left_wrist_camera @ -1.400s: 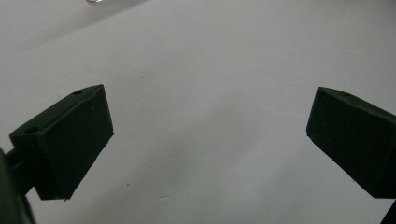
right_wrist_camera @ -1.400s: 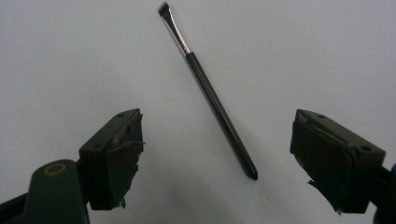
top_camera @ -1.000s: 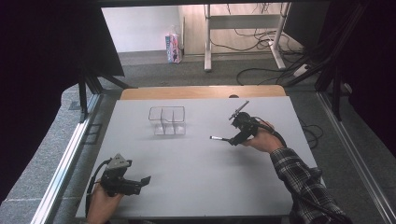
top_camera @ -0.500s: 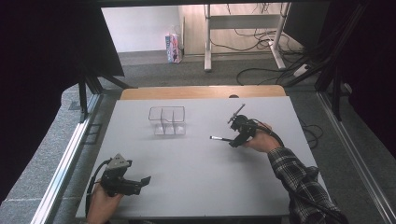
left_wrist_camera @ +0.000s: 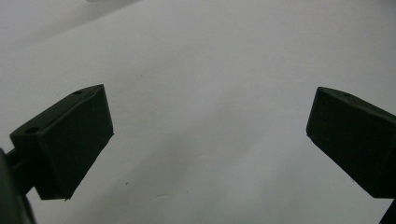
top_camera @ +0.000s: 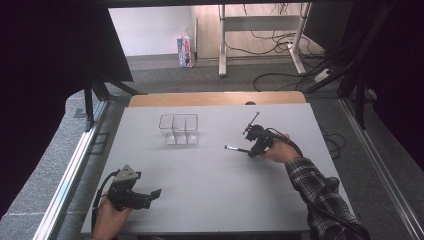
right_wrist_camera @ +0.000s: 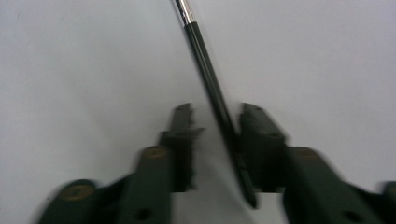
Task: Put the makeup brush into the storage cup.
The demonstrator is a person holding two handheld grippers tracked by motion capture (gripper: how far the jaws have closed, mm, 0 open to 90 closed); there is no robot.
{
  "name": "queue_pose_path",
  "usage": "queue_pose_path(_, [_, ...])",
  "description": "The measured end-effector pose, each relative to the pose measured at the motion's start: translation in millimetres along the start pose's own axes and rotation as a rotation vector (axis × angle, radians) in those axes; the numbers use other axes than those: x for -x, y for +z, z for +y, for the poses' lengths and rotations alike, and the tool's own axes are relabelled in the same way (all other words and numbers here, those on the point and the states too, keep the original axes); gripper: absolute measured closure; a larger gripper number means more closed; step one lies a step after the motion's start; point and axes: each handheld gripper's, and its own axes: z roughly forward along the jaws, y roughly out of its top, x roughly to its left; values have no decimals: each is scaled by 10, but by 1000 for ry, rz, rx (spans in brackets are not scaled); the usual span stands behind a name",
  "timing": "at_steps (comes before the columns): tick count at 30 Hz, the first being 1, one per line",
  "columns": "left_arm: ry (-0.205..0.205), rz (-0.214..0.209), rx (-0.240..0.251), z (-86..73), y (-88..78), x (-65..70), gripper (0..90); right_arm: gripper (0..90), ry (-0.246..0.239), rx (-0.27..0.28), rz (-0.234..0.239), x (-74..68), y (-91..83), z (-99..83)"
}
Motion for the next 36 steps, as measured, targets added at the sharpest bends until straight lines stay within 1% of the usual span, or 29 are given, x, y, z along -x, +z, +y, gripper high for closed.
queue_pose_path(1, [0, 0, 0, 0, 0, 0, 10, 834, 9, -9, 20, 0, -2, -3])
queue_pose_path(2, [0, 1, 1, -1, -3, 2, 10, 836, 20, -11, 22, 0, -3, -5])
queue_pose_path(3, [0, 1, 1, -1, -3, 2, 10, 836, 20, -11, 22, 0, -3, -5])
queue_pose_path(5, [-1, 1, 0, -3, -4, 2, 11, 837, 33, -27, 35, 10, -6, -1])
queue_pose_path(6, [-1, 1, -2, -4, -6, 2, 11, 837, 24, -37, 25, -4, -10, 5])
queue_pose_path(8, [-1, 0, -2, -5, -9, 4, 11, 838, 14, -48, 23, -19, -12, 9])
queue_pose_path(9, [0, 0, -1, -6, -11, 5, 12, 838, 13, -53, 17, -25, -17, 9])
queue_pose_path(11, [-2, 5, 3, -8, -9, 8, 25, 839, 26, -44, 14, -33, -18, -3])
queue_pose_path(14, [-2, 18, 8, -8, -16, 0, 34, 839, 45, -19, 29, -24, -27, -39])
queue_pose_path(15, [-9, 20, 14, -9, -21, -1, 34, 839, 53, -13, 31, -23, -30, -49])
queue_pose_path(16, [-12, 19, 20, -10, -24, -3, 33, 839, 51, -3, 25, -16, -41, -67])
queue_pose_path(17, [-13, 16, 23, -11, -24, -5, 32, 839, 61, 14, 26, -11, -67, -88])
queue_pose_path(20, [1, 24, 19, -14, -14, -4, 33, 839, 70, 51, 35, 8, -119, -122])
queue_pose_path(23, [4, 26, 21, -16, -14, -8, 32, 840, 77, 67, 35, 15, -157, -141])
queue_pose_path(26, [2, 23, 38, -19, -24, -21, 32, 839, 85, 101, 44, 30, -205, -177])
queue_pose_path(27, [0, 20, 43, -21, -27, -27, 32, 839, 85, 108, 44, 33, -219, -188])
queue_pose_path(28, [-4, 14, 49, -22, -28, -32, 32, 839, 91, 128, 50, 37, -244, -210])
queue_pose_path(29, [-19, 0, 55, -24, -29, -43, 32, 839, 96, 141, 56, 38, -262, -226])
queue_pose_path(33, [-21, -5, 55, -27, -24, -53, 31, 839, 97, 162, 55, 25, -288, -265])
queue_pose_path(34, [-26, -8, 55, -25, -25, -52, 28, 839, 99, 170, 57, 21, -295, -277])
queue_pose_path(35, [-31, -14, 59, -24, -25, -53, 22, 839, 106, 192, 62, 7, -307, -308])
queue_pose_path(36, [-40, -21, 61, -22, -24, -53, 22, 839, 106, 192, 62, 7, -307, -308])
